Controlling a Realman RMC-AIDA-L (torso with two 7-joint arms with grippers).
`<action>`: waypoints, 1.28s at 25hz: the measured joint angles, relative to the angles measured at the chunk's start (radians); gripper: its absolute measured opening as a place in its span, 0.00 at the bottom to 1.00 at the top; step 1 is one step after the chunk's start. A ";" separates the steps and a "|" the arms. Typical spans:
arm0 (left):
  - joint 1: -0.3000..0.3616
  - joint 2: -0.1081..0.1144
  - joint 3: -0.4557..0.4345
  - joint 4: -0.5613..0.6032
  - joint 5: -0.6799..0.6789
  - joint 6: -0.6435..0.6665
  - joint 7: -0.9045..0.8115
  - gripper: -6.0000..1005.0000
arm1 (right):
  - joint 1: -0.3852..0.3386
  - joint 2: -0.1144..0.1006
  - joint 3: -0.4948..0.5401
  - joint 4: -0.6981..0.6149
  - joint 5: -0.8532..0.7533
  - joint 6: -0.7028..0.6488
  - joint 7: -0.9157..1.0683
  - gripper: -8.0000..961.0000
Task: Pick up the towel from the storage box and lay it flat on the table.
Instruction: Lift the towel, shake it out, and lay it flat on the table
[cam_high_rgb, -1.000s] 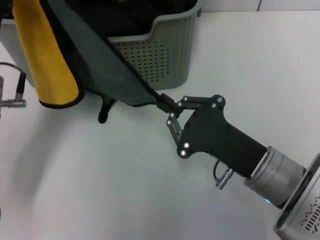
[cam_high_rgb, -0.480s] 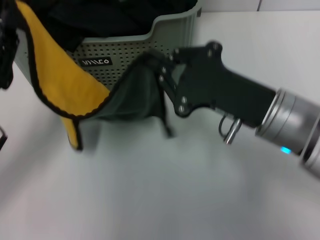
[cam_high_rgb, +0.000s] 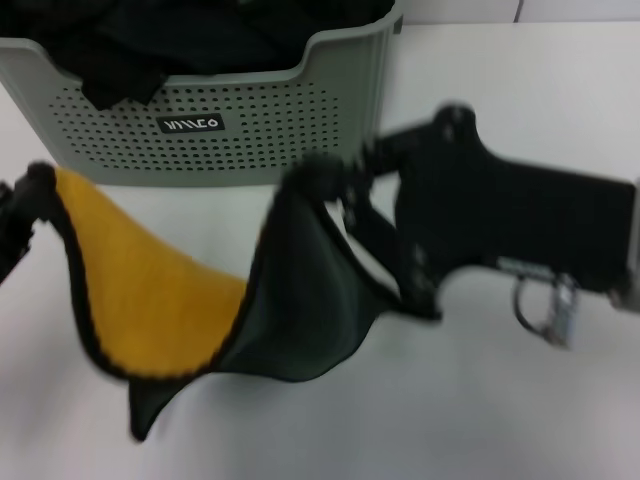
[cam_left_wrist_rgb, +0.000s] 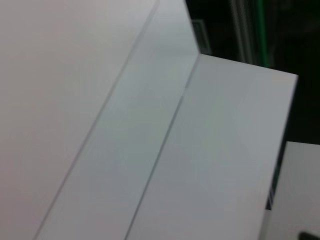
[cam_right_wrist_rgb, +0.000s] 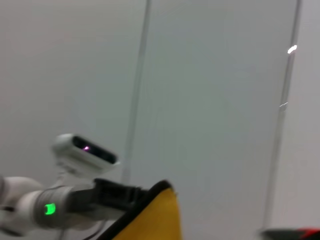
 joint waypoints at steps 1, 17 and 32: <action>0.033 0.000 0.036 0.035 -0.028 0.000 -0.013 0.11 | -0.030 0.017 0.045 -0.004 -0.079 -0.080 0.086 0.02; 0.203 0.011 0.283 0.352 -0.107 0.001 -0.215 0.11 | -0.226 0.319 0.636 -0.048 -0.441 -0.993 0.603 0.02; 0.118 0.061 0.392 0.230 -0.079 -0.002 -0.320 0.12 | -0.102 0.317 0.891 0.405 -0.238 -1.256 0.723 0.02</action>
